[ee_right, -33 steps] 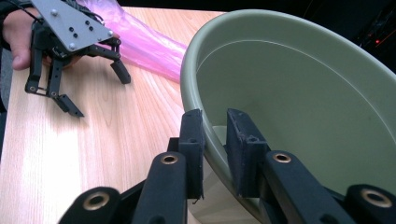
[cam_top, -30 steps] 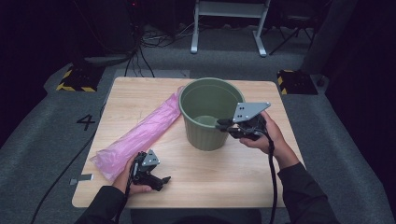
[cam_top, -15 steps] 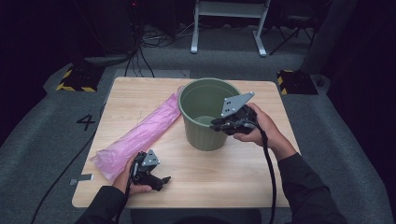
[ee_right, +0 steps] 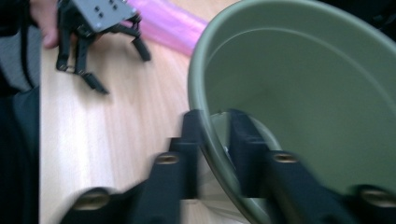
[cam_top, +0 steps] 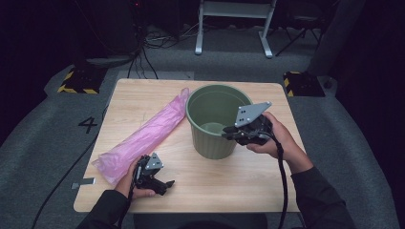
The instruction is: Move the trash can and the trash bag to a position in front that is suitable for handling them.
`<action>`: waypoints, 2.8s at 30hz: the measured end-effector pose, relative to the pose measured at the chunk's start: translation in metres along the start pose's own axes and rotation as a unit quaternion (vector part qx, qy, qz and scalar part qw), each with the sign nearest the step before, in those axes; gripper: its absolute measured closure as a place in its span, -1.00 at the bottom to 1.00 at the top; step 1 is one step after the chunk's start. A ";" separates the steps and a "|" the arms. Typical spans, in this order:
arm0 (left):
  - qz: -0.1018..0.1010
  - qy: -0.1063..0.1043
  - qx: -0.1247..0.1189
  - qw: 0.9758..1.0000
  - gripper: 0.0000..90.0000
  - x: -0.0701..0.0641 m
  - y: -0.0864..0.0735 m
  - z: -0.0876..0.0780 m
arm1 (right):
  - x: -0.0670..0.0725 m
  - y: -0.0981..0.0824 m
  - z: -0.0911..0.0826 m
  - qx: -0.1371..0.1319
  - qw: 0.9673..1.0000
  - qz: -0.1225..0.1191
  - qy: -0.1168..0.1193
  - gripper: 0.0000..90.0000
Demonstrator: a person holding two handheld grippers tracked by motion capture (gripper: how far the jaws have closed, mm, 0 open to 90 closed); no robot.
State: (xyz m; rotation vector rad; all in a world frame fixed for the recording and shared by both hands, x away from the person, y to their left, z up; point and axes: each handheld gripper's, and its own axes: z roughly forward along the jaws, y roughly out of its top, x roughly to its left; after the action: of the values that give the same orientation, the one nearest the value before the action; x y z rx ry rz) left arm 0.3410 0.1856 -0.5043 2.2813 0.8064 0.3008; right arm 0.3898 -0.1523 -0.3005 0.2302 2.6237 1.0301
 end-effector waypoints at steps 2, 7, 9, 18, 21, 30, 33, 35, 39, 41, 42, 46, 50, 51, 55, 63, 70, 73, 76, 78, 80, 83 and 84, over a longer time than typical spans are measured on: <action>0.000 -0.001 0.001 1.000 -0.98 0.000 0.000 0.000 | 0.001 -0.007 -0.007 -0.012 1.000 0.009 -0.017 0.43; 0.002 0.000 -0.003 1.000 -0.98 0.000 -0.001 0.000 | 0.001 -0.026 -0.026 -0.055 0.997 0.035 -0.050 -0.02; 0.001 0.000 -0.003 1.000 -0.98 0.000 -0.001 0.000 | 0.004 -0.038 -0.034 -0.068 0.994 0.046 -0.068 -0.15; 0.002 -0.001 -0.005 1.000 -0.98 0.000 -0.001 0.000 | 0.004 -0.111 -0.043 -0.106 0.980 0.118 -0.120 -0.36; 0.002 0.000 -0.004 1.000 -0.98 0.001 -0.001 0.000 | 0.000 -0.143 -0.027 -0.080 0.978 0.150 -0.122 -0.36; 0.001 -0.001 0.007 1.000 -0.98 0.001 0.003 0.001 | -0.006 -0.207 0.020 -0.002 0.971 0.204 -0.129 -0.41; 0.004 -0.001 0.006 1.000 -0.98 0.002 0.004 0.002 | -0.006 -0.220 0.032 0.016 0.969 0.215 -0.124 -0.42; 0.001 -0.001 0.008 1.000 -0.98 0.003 0.005 0.002 | -0.005 -0.225 0.038 0.024 0.968 0.215 -0.125 -0.42; -0.017 0.017 0.007 1.000 -0.87 0.004 0.008 0.002 | -0.007 -0.234 0.048 0.032 0.966 0.232 -0.109 -0.46; -0.016 0.024 0.005 1.000 -0.79 0.005 0.008 0.001 | -0.006 -0.237 0.051 0.032 0.966 0.232 -0.108 -0.48; -0.014 0.024 -0.002 1.000 -0.72 0.006 0.008 0.000 | -0.007 -0.238 0.051 0.029 0.966 0.234 -0.107 -0.48; -0.014 0.037 0.000 0.999 -0.60 0.010 0.009 -0.003 | -0.009 -0.244 0.054 0.009 0.962 0.252 -0.107 -0.56; -0.006 0.053 -0.013 0.999 -0.62 0.013 0.011 -0.011 | -0.009 -0.244 0.054 0.006 0.960 0.257 -0.112 -0.57; -0.001 0.067 -0.014 0.998 -0.61 0.015 0.013 -0.014 | -0.008 -0.244 0.054 0.006 0.959 0.259 -0.115 -0.57; 0.000 0.081 -0.015 0.997 -0.62 0.019 0.016 -0.018 | -0.008 -0.244 0.054 0.006 0.959 0.260 -0.116 -0.57; -0.040 0.129 -0.020 0.991 -0.63 0.046 0.034 -0.027 | -0.008 -0.244 0.054 0.006 0.959 0.260 -0.116 -0.56; -0.035 0.140 -0.004 0.989 -0.58 0.059 0.046 -0.009 | -0.008 -0.244 0.054 0.006 0.959 0.260 -0.116 -0.56; -0.036 0.142 0.009 0.989 -0.56 0.066 0.050 0.000 | -0.008 -0.244 0.054 0.006 0.959 0.260 -0.116 -0.56; -0.032 0.148 0.020 0.988 -0.53 0.070 0.055 0.009 | -0.008 -0.244 0.054 0.006 0.959 0.260 -0.116 -0.56; -0.034 0.140 0.022 0.989 -0.50 0.071 0.057 0.013 | -0.008 -0.244 0.054 0.006 0.959 0.260 -0.116 -0.56; -0.037 0.135 0.029 0.990 -0.49 0.071 0.057 0.018 | -0.008 -0.244 0.054 0.006 0.959 0.260 -0.116 -0.56; -0.051 0.136 0.045 0.988 -0.49 0.076 0.052 0.024 | -0.007 -0.244 0.054 0.006 0.958 0.261 -0.117 -0.56; -0.051 0.136 0.045 0.988 -0.48 0.076 0.052 0.024 | -0.007 -0.244 0.054 0.006 0.958 0.261 -0.117 -0.56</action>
State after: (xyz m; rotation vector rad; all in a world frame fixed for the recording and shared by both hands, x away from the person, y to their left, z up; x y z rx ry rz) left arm 0.4345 0.1907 -0.4874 2.3026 1.0904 0.5463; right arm 0.4069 -0.2974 -0.5031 1.0254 2.3999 1.0573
